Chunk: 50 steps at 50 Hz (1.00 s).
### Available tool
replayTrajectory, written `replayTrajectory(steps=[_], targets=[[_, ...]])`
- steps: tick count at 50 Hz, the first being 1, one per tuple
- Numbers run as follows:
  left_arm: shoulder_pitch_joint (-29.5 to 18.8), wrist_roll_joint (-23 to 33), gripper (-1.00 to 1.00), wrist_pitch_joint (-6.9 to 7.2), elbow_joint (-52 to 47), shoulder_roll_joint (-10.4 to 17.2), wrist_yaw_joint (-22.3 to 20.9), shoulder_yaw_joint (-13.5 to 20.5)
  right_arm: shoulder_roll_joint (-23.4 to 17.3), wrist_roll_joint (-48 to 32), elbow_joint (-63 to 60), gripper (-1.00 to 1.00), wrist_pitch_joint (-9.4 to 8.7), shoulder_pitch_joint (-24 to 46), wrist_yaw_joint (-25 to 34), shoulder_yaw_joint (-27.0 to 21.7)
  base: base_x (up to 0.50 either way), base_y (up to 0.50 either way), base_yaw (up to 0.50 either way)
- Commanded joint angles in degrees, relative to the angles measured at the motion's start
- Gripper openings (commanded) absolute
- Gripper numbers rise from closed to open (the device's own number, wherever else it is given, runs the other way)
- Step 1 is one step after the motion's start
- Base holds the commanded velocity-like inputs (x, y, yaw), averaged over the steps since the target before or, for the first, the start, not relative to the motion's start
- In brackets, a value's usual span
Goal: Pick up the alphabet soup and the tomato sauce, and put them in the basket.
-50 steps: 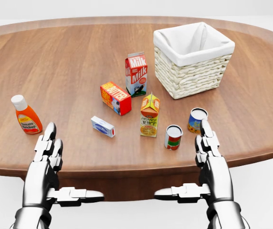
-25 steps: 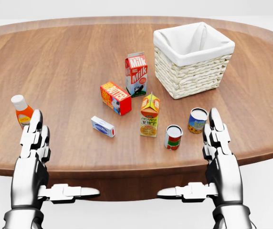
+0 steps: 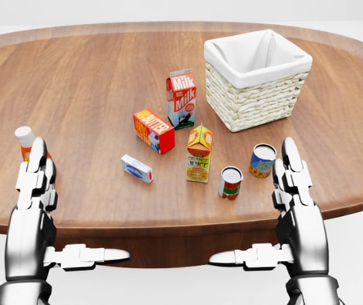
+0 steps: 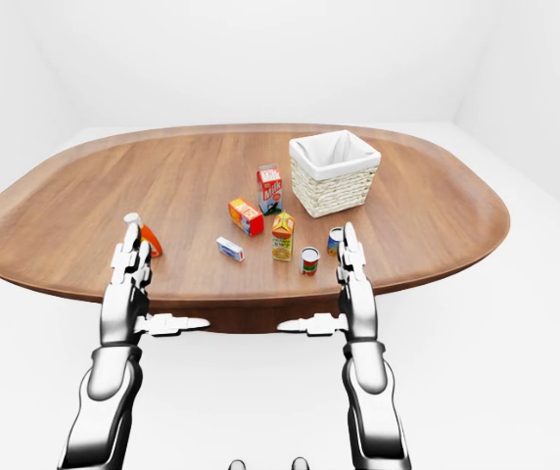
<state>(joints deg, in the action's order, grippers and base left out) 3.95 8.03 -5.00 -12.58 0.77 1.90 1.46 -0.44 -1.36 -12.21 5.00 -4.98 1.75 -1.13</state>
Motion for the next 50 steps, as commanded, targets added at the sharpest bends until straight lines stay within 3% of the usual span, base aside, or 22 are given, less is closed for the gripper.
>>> replayTrajectory(steps=[1, 15, 50], targets=[[0.2, 0.5, 1.0, 0.0, -0.9, 0.0, 0.1, 0.0, 0.0, -0.3, -0.6, 1.0, 0.0, -0.2, 0.0, 0.1, 0.0, 0.0, 0.0], [0.0, 0.3, 1.0, 0.0, -0.7, 0.0, 0.0, 0.0, 0.0, -0.4, -0.8, 1.0, 0.0, -0.2, 0.0, 0.1, 0.0, 0.0, 0.0], [-0.2, -0.1, 1.0, 0.0, 0.1, 0.0, -0.1, 0.1, 0.0, -0.3, -0.1, 1.0, 0.0, -0.1, -0.1, -0.1, 0.2, 0.0, 0.0]])
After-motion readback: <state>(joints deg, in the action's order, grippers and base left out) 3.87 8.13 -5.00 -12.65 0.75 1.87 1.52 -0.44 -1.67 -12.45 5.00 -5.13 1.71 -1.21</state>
